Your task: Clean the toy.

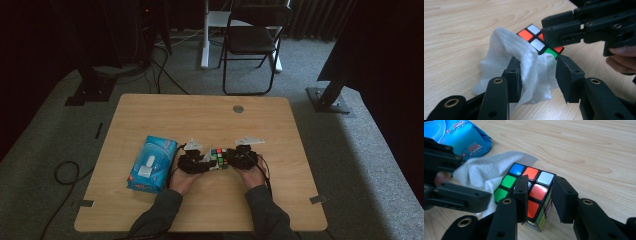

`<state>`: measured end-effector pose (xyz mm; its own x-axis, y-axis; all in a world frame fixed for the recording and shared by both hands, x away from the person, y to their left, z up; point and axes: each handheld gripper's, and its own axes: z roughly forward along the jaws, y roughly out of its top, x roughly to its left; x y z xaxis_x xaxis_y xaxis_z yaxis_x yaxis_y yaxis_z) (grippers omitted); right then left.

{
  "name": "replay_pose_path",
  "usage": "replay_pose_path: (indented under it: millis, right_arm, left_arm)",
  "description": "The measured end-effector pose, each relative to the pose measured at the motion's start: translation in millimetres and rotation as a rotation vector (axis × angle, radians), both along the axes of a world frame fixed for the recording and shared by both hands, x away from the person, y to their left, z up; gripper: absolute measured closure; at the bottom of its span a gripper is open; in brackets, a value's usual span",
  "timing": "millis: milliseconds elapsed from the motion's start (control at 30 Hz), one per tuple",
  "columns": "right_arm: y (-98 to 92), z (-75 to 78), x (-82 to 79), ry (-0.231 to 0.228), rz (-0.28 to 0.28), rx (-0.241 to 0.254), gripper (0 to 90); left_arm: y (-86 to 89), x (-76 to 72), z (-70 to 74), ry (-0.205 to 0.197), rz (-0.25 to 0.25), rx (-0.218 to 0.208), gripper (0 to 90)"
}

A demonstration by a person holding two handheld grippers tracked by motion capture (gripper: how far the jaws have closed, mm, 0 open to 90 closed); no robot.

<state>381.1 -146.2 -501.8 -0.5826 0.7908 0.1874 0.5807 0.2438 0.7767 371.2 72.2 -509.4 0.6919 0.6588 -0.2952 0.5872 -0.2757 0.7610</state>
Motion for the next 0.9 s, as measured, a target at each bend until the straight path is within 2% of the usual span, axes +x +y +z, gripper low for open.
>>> replay_pose_path:
  millis: [167, 367, 733, 900]
  right_arm:
    - [-0.1, 0.0, 0.1, 0.000, 0.000, 0.000, 66.2]
    - [-0.1, -0.1, 0.1, 0.000, -0.001, 0.000, 66.1]
    - [-0.6, -0.4, 0.1, 0.002, -0.002, 0.006, 66.1]
    - [-0.6, -0.6, 0.1, 0.002, -0.003, 0.008, 66.1]
  left_arm:
    - [0.2, -2.2, 1.9, -0.012, -0.012, 0.011, 74.4]
    - [1.4, -3.7, 6.6, -0.036, -0.028, 0.026, 85.0]
    - [15.5, 9.9, 17.7, -0.060, 0.067, -0.019, 86.6]
    - [17.6, 16.5, 20.8, -0.069, 0.090, -0.027, 86.5]
